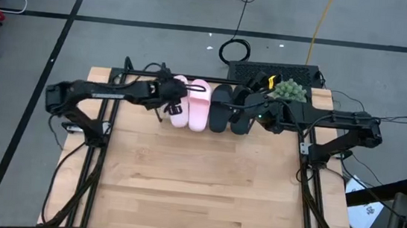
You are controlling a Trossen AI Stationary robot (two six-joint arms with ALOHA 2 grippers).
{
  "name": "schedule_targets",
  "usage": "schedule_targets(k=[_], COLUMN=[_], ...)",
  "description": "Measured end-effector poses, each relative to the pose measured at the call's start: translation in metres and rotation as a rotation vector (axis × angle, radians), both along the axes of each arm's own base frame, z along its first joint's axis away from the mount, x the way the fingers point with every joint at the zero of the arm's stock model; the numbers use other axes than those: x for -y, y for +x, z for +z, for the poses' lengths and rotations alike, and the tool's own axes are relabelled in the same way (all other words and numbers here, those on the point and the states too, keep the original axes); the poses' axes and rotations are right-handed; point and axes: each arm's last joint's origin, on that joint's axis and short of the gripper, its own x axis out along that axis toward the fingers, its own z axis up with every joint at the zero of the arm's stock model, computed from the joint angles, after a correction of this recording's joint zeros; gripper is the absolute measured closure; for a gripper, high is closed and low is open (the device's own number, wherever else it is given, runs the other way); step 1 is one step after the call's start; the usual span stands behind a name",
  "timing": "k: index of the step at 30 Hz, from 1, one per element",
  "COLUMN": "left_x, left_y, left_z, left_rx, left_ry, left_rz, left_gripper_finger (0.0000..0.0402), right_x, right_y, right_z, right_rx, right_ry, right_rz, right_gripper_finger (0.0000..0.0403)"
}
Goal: Pick and place slides into the shelf
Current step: Put the left pink slide on the shelf, then return to Home Position
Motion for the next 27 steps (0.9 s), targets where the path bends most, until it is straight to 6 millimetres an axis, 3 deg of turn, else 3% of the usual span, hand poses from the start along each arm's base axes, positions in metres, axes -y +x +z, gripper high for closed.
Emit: schedule_targets(k=[8, 13, 17, 21, 27], left_x=[0.047, 0.081, 0.107, 0.125, 0.141], left_y=[-0.023, -0.063, -0.101, -0.132, -0.155], left_z=[0.093, 0.162, 0.211, 0.230, 0.219], left_rx=[0.312, 0.520, 0.742, 0.873, 0.821], left_ry=[0.047, -0.088, -0.303, -0.481, -0.705], left_rz=[-0.094, -0.102, -0.154, -0.230, -0.141], left_gripper_finger=[0.0214, 0.0224, 0.0231, 0.0240, 0.0255], right_x=[-0.001, -0.004, -0.007, -0.011, -0.021], right_y=[-0.008, -0.023, -0.044, -0.066, -0.091], right_z=[0.024, 0.041, 0.056, 0.071, 0.084], right_rx=[0.128, 0.213, 0.280, 0.387, 0.495], right_ry=[-0.052, -0.063, -0.070, -0.030, 0.030], right_rz=[0.024, 0.037, 0.006, 0.011, 0.055], right_gripper_finger=[0.0202, 0.0202, 0.0202, 0.0202, 0.0202])
